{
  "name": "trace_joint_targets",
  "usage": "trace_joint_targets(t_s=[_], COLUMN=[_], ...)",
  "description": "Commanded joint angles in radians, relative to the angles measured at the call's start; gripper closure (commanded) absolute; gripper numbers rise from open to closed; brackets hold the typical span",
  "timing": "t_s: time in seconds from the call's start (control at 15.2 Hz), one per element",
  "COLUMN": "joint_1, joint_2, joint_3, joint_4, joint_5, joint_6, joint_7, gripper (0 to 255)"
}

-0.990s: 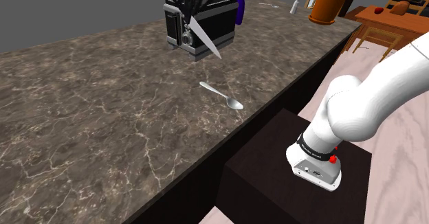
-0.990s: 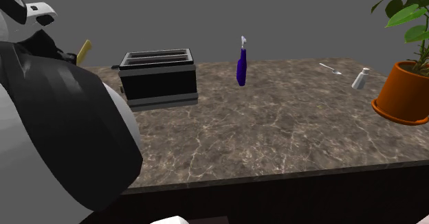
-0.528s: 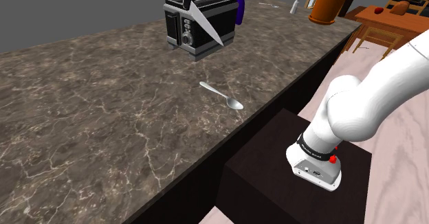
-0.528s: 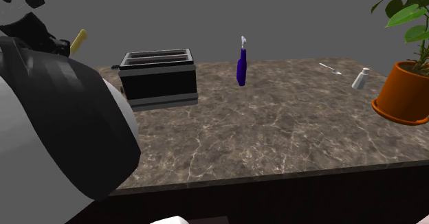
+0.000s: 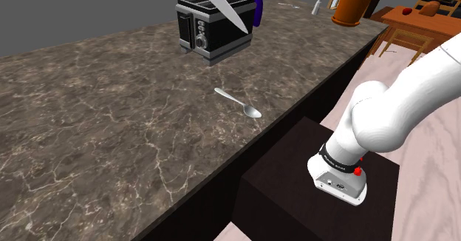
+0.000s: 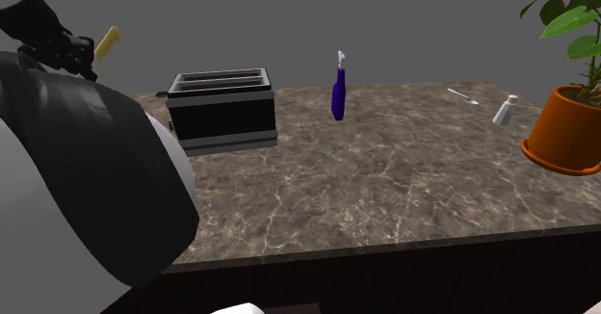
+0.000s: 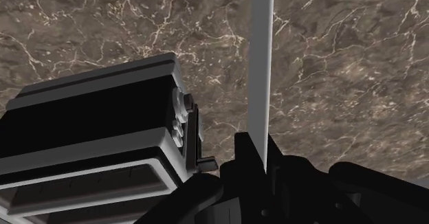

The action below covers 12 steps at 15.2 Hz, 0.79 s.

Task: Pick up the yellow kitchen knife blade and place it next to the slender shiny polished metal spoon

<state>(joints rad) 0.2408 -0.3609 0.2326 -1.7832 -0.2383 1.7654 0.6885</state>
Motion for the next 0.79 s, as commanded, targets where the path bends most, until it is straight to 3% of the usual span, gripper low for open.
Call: trace_joint_targets(t_s=[0.0,0.73], joint_1=[0.0,0.009], joint_2=[-0.067,-0.426], joint_3=[-0.027,-0.179], joint_4=[-0.057,-0.307], joint_5=[0.014,0.024], joint_6=[-0.002,-0.074], joint_7=[-0.032,-0.201], gripper=[255,255])
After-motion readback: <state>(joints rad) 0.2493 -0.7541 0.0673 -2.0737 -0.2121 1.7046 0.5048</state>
